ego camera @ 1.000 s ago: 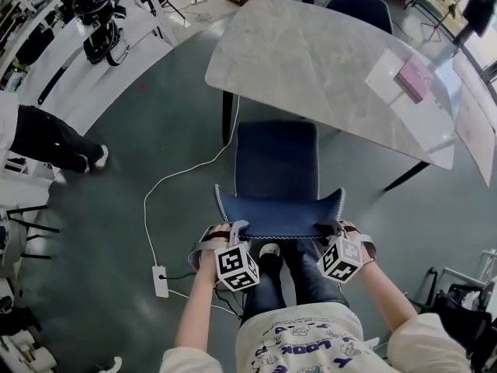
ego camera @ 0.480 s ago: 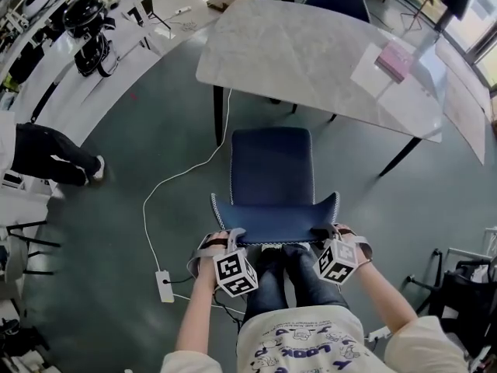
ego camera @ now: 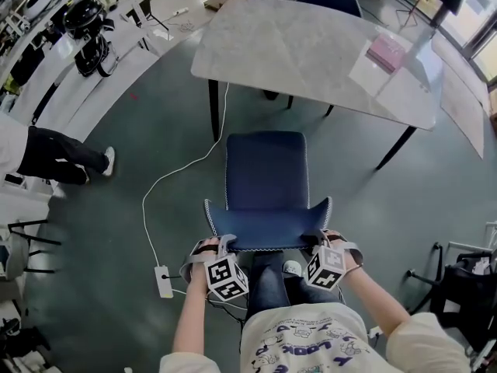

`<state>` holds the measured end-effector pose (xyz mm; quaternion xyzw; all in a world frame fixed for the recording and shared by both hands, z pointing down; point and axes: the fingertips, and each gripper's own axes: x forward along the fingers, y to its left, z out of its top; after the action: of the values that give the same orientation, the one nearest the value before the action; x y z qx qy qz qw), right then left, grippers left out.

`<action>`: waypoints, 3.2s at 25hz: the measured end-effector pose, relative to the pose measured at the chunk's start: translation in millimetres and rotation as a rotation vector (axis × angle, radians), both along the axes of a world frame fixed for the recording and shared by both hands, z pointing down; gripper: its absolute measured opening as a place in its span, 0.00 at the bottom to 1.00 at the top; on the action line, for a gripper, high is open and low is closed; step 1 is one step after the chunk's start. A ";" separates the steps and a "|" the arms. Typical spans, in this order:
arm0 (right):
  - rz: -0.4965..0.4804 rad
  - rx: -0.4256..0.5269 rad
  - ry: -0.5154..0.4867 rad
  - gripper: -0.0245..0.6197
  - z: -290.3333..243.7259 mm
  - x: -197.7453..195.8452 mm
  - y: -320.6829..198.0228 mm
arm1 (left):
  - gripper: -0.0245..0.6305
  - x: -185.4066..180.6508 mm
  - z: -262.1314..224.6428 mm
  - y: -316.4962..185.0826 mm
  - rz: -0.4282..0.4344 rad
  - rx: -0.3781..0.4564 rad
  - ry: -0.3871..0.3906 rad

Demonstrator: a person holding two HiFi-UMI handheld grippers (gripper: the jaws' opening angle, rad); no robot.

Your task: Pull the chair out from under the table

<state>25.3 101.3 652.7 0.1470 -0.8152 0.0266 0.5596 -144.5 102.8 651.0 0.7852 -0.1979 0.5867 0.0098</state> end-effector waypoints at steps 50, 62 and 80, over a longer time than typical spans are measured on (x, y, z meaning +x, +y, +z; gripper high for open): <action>0.296 0.071 -0.668 0.37 -176.4 4.3 8.9 | 0.18 31.6 -176.1 24.6 -0.495 0.304 0.542; 0.477 0.456 -0.910 0.09 -317.0 24.7 -59.8 | 0.07 19.9 -319.7 -36.5 -0.752 0.666 0.774; 0.577 0.613 -1.006 0.05 -374.7 43.9 -77.3 | 0.06 20.4 -380.6 -42.1 -0.888 0.829 0.871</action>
<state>69.3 24.1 277.9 0.4823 -0.8759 0.0075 0.0132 -124.2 60.6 270.4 0.7321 -0.6794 0.0408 0.0264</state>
